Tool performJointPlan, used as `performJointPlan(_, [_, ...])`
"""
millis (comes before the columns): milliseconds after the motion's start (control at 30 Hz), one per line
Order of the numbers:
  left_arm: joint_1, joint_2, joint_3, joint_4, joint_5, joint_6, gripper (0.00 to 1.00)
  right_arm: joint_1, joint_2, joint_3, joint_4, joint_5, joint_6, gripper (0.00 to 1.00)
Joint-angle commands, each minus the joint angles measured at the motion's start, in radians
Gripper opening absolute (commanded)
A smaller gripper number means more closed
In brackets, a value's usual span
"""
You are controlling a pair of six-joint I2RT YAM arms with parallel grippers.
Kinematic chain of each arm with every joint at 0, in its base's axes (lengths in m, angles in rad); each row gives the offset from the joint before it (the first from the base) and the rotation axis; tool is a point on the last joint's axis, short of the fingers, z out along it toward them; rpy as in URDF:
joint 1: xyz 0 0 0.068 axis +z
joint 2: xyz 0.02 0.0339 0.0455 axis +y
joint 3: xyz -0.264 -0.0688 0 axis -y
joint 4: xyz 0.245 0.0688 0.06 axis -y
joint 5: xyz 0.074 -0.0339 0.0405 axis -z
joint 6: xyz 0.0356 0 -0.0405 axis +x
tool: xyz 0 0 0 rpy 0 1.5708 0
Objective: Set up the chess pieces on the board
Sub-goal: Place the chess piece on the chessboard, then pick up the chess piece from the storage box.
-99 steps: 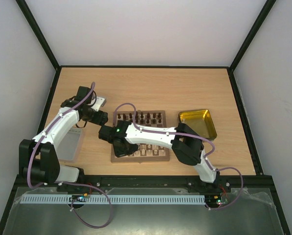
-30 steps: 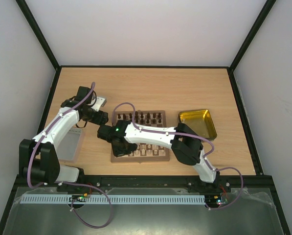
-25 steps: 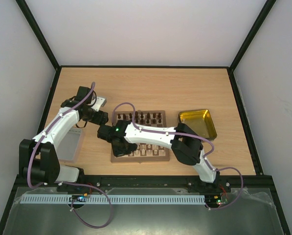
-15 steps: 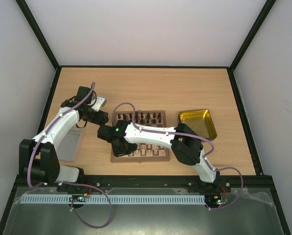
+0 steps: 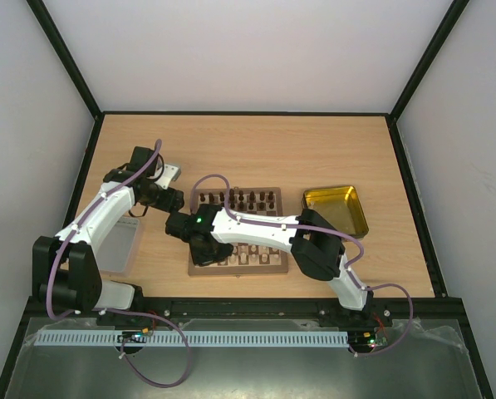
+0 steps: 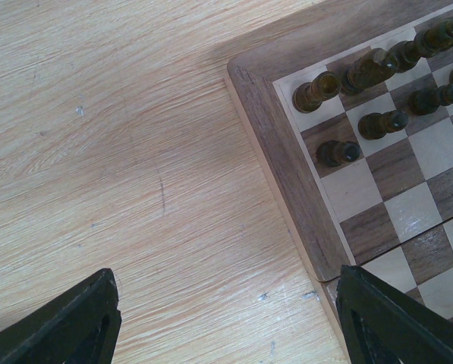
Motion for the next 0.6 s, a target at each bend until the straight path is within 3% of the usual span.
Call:
performJointPlan(0, [0.004,-0.003,-0.014,-0.002,0.011,-0.002,0.79,0.003,0.010,0.011,-0.013,0.010,-0.006,0.18])
performJointPlan(267, [0.004,0.004,-0.015,-0.002,0.011,-0.002,0.79,0.002,0.000,0.035,-0.033,0.048,-0.006,0.19])
performJointPlan(567, [0.004,0.005,-0.013,-0.005,0.006,-0.002,0.79,-0.057,-0.090,0.068,-0.077,0.121,0.025,0.29])
